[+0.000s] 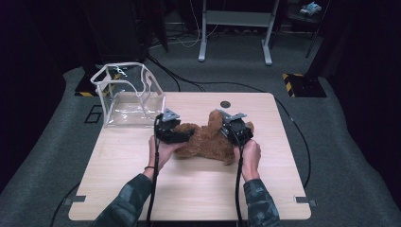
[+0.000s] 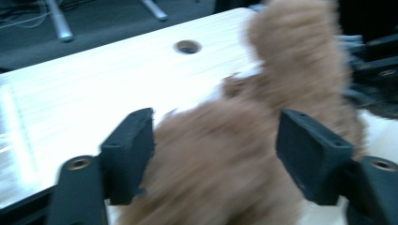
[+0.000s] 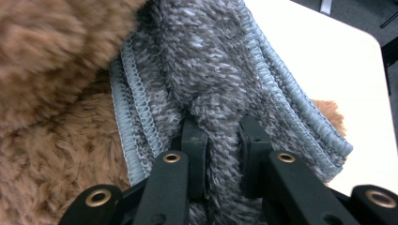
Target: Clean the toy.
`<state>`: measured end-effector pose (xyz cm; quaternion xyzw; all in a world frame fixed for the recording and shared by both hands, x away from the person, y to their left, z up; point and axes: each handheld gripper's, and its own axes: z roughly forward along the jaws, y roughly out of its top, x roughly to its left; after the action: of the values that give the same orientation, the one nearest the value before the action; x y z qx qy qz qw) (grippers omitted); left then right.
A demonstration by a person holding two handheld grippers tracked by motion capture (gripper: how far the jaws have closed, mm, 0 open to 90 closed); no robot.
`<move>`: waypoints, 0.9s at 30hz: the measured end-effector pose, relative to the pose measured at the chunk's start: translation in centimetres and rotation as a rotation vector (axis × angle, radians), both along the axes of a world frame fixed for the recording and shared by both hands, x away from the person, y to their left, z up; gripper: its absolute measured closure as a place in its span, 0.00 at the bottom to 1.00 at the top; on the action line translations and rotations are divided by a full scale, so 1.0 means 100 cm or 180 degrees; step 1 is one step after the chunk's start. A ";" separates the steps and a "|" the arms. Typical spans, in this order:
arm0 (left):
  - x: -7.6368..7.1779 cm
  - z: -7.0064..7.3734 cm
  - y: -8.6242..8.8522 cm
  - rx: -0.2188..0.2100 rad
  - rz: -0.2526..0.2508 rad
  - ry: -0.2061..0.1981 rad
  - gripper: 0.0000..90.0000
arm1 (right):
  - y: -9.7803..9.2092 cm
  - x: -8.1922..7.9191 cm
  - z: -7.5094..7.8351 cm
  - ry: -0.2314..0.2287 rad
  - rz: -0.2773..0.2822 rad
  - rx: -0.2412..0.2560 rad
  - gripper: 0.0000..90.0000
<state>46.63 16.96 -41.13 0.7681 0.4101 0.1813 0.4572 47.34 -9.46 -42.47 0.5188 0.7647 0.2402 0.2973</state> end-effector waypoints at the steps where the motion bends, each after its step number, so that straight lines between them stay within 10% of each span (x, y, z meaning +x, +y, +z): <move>1: 0.003 -0.003 0.003 0.0043 -0.0024 0.0086 0.28 | -0.001 0.000 -0.001 -0.0023 -0.0026 0.0047 0.85; 5: 0.015 -0.025 0.011 -0.0089 -0.0168 0.0436 0.32 | -0.001 0.001 -0.001 -0.0048 0.0005 0.0138 0.85; 11: 0.021 -0.032 0.016 -0.0240 -0.0082 0.0596 0.74 | 0.005 -0.005 0.008 -0.0141 0.0065 0.0107 0.85; 19: 0.023 -0.030 0.014 -0.0249 0.0022 0.0674 0.75 | 0.010 -0.060 0.037 -0.0359 0.0392 0.0416 0.85; 27: 0.029 -0.028 0.011 -0.0278 0.0078 0.0778 0.74 | 0.098 -0.070 0.000 -0.0101 0.1169 0.0455 0.84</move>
<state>49.56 18.07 -43.97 0.7587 0.4796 0.0739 0.4346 40.37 0.31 -42.49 0.3865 0.8227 0.3522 0.2229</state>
